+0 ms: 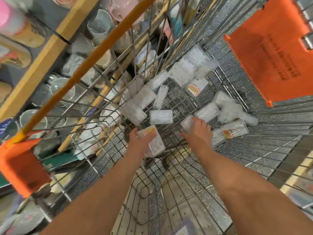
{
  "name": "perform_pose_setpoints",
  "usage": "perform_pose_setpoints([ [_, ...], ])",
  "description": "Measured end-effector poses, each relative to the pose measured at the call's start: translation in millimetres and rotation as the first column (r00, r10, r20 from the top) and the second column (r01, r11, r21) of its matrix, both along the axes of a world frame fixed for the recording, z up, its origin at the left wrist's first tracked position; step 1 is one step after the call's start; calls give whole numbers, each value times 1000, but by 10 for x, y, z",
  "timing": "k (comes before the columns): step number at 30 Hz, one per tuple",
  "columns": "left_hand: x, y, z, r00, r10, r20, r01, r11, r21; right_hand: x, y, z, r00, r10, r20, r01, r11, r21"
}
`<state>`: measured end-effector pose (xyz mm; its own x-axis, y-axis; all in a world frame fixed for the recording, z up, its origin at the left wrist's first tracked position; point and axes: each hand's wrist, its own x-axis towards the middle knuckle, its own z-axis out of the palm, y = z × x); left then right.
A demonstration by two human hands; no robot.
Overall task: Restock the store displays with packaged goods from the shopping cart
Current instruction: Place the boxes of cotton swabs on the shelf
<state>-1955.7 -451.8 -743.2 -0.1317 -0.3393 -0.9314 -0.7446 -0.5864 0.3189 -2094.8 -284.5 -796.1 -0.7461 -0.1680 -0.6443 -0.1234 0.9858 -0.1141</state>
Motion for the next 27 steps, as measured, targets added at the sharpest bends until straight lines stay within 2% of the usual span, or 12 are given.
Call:
perform_pose_setpoints([
  [3, 11, 7, 28, 1000, -13, 0, 13, 1000, -7, -72, -53, 18, 1000, -22, 1, 22, 999, -35],
  [5, -11, -8, 103, 1000, 4, -7, -4, 1000, -6, -127, -91, 124, 944, -245, 223, 292, 933, -211],
  [6, -29, -15, 144, 1000, 9, -14, -9, 1000, 1, -149, -109, 209, 824, -382, 418, 514, 815, -268],
  [7, -54, -23, 202, 999, 12, -30, -12, 1000, 6, -167, -112, 308, 649, -457, 609, 711, 649, -271],
  [8, -77, -38, 257, 999, 25, -48, -24, 1000, 20, -170, -116, 408, 476, -451, 755, 837, 496, -231],
  [9, -101, -53, 323, 996, 34, -78, -32, 999, 33, -181, -111, 534, 356, -402, 843, 903, 381, -200],
  [11, -140, -99, 427, 987, 56, -148, -48, 997, 56, -190, -126, 787, 227, -336, 914, 958, 244, -148],
  [14, -182, -164, 721, 956, 52, -288, -18, 992, 121, -179, -111, 1247, 142, -311, 940, 986, 129, -107],
  [16, -217, -184, 948, 942, -4, -335, 42, 994, 106, -141, -131, 1521, 201, -300, 933, 971, 189, -149],
  [17, -225, -195, 1098, 934, -38, -354, 74, 993, 89, -104, -131, 1693, 266, -294, 918, 953, 224, -204],
  [23, -12, -181, 1766, 876, -110, -470, 132, 991, 14, 365, -51, 2505, 510, -224, 831, 855, 238, -460],
  [27, 415, -37, 2248, 854, -187, -484, 139, 981, -134, 747, 47, 3057, 650, -79, 755, 742, 279, -610],
])
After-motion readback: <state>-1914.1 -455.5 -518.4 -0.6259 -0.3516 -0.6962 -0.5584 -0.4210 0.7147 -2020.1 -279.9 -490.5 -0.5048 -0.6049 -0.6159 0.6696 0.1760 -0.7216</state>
